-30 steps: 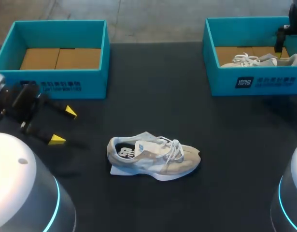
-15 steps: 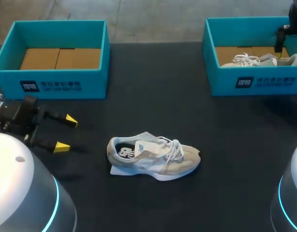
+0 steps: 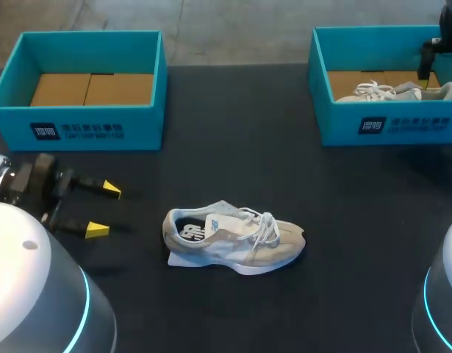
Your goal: Take the shoe out of the shoebox, open the shoe tongue, remove and reinsert the insole, then place the shoe into the shoebox
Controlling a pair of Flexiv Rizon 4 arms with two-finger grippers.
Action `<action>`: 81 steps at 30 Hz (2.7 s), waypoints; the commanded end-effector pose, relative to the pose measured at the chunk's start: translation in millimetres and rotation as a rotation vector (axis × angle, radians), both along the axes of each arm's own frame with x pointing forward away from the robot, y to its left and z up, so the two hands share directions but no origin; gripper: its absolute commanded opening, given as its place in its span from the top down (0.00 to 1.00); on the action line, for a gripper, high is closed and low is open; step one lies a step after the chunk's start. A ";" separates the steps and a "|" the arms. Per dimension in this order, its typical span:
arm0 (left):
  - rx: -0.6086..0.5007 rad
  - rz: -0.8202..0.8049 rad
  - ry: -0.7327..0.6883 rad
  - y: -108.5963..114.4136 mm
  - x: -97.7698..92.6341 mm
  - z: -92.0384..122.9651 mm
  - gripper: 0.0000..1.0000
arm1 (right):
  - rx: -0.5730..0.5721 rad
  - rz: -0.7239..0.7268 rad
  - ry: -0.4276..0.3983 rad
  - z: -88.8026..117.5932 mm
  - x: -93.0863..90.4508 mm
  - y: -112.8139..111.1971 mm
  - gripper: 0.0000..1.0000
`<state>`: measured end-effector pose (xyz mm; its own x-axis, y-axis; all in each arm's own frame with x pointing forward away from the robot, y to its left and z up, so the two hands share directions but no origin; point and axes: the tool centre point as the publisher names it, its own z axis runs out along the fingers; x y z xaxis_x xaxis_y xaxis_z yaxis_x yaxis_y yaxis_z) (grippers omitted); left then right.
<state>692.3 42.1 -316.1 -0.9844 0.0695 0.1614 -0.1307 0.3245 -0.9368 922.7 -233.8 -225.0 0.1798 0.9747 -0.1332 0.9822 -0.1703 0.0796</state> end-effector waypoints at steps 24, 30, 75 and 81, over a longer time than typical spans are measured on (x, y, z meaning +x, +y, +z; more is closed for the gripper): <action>-0.072 -0.031 0.014 8.4 6.7 -15.6 0.00 | 0.000 0.000 -0.001 0.1 -0.6 0.0 0.00; -0.028 -0.048 -0.010 12.6 3.4 -24.3 0.00 | 0.000 0.000 -0.001 0.1 -0.6 0.0 0.00; -0.004 -0.087 -0.010 22.3 -6.1 -52.4 0.00 | 0.000 0.000 -0.001 0.1 -0.6 0.0 0.00; -0.015 -0.059 -0.016 16.7 -7.3 -58.1 0.00 | 0.000 0.000 -0.001 0.1 -0.6 0.0 0.00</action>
<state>688.6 61.9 -371.7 -0.9793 0.1369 0.1494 -0.0991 0.3192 -0.9425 922.8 -233.8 -224.9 0.1798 0.9746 -0.1332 0.9822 -0.1703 0.0796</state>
